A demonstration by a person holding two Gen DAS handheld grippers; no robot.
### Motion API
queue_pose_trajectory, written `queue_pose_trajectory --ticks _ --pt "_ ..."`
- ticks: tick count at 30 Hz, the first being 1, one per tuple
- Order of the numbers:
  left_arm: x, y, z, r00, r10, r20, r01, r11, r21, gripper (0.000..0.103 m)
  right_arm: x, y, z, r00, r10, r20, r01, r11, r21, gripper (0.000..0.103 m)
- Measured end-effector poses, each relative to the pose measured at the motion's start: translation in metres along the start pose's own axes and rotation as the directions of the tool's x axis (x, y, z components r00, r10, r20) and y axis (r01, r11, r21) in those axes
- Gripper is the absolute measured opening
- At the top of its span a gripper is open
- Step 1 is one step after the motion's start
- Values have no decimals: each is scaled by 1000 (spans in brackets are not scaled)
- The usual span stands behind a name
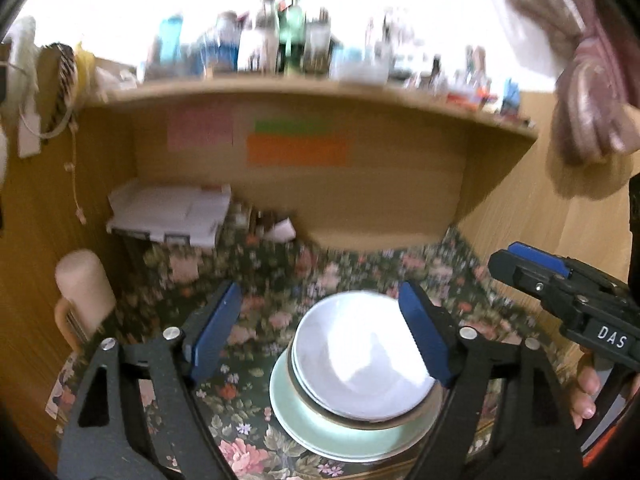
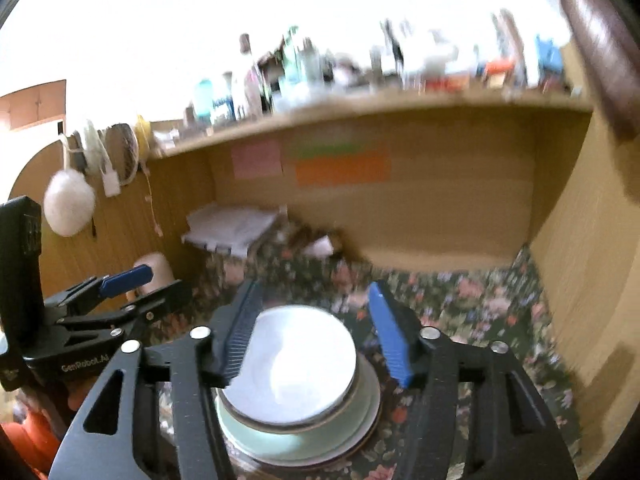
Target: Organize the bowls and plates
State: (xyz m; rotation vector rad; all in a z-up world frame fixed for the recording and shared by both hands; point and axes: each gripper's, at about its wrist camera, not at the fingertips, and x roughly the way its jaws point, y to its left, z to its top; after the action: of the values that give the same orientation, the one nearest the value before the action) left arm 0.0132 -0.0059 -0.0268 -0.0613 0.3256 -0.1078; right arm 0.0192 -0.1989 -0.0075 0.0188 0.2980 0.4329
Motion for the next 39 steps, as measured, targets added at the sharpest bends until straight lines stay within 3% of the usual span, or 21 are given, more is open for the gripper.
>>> queue_pose_trajectory --ticks 3,6,12,39 --pt "-17 -3 1 998 6 56 -6 1000 5 94 -16 10 2 998 -6 56 8 1000 -28 69" --pt "-31 -3 -1 994 26 110 -26 1000 2 98 -28 18 1 994 -19 104 24 999 -43 84" --pt "-51 -6 -7 984 47 173 -51 999 15 103 -35 24 -4 991 -32 127 37 999 -34 103" --pt "-52 -3 -16 982 50 180 -54 998 16 103 -29 29 -12 992 -51 113 56 998 -38 103"
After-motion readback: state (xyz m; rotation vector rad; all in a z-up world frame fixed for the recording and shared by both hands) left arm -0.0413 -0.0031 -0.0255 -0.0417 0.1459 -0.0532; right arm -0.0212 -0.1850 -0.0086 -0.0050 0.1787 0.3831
